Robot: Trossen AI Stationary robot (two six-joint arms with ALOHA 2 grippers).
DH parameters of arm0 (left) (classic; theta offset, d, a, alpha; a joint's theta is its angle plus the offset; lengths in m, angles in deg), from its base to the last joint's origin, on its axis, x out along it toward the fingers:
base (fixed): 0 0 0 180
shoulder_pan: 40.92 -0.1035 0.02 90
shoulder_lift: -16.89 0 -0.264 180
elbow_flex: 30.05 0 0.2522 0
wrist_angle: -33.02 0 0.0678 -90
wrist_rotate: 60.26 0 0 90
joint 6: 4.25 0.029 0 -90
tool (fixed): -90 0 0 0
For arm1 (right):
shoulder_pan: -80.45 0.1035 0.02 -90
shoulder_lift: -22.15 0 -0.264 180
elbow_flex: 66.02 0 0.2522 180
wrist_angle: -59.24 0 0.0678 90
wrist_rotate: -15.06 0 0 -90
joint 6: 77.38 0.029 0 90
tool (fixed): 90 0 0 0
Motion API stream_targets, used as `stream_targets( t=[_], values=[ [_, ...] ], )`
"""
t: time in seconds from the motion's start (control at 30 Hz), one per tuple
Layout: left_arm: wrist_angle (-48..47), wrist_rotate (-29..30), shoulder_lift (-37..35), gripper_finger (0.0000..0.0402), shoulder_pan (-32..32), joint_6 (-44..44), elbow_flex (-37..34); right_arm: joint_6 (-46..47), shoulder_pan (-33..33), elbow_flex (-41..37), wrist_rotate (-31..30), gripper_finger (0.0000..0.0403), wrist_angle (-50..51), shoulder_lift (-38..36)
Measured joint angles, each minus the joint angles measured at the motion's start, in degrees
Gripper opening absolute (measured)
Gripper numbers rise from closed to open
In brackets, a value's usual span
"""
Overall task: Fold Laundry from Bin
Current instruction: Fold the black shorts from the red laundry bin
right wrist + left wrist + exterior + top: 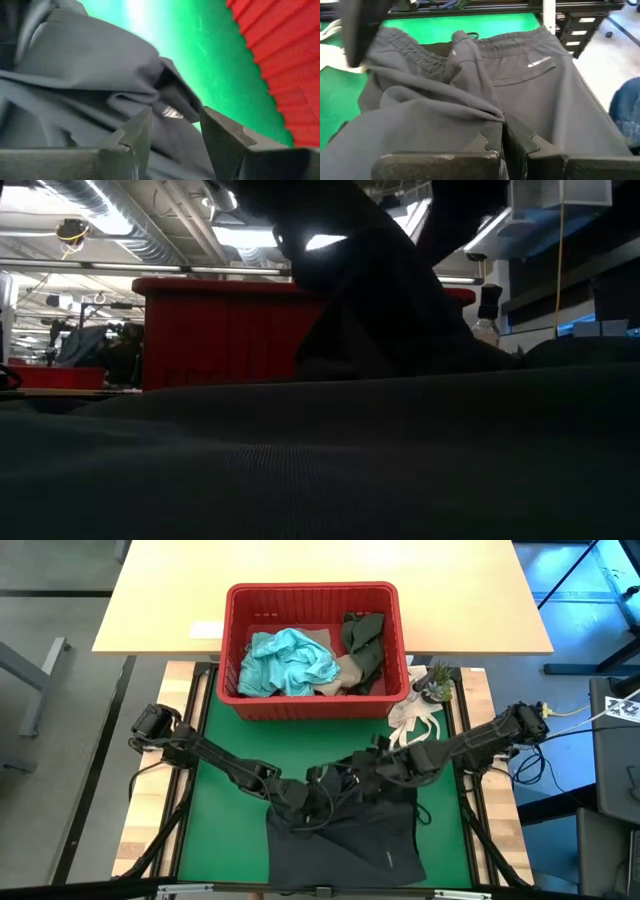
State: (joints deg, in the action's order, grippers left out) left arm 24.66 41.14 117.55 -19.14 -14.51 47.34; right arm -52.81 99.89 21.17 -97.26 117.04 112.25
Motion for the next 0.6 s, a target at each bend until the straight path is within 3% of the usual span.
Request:
stream_targets(
  t=[0.33,0.6],
  values=[
    [0.0,-0.01,1.04,0.0,2.42,0.36,0.01,-21.96,-6.74,0.02,19.56,0.0166,-10.14,1.38],
    [-0.42,0.21,2.27,0.0,2.78,0.37,-0.03,-36.94,-6.83,0.01,23.45,0.0166,-14.39,5.75]
  ],
)
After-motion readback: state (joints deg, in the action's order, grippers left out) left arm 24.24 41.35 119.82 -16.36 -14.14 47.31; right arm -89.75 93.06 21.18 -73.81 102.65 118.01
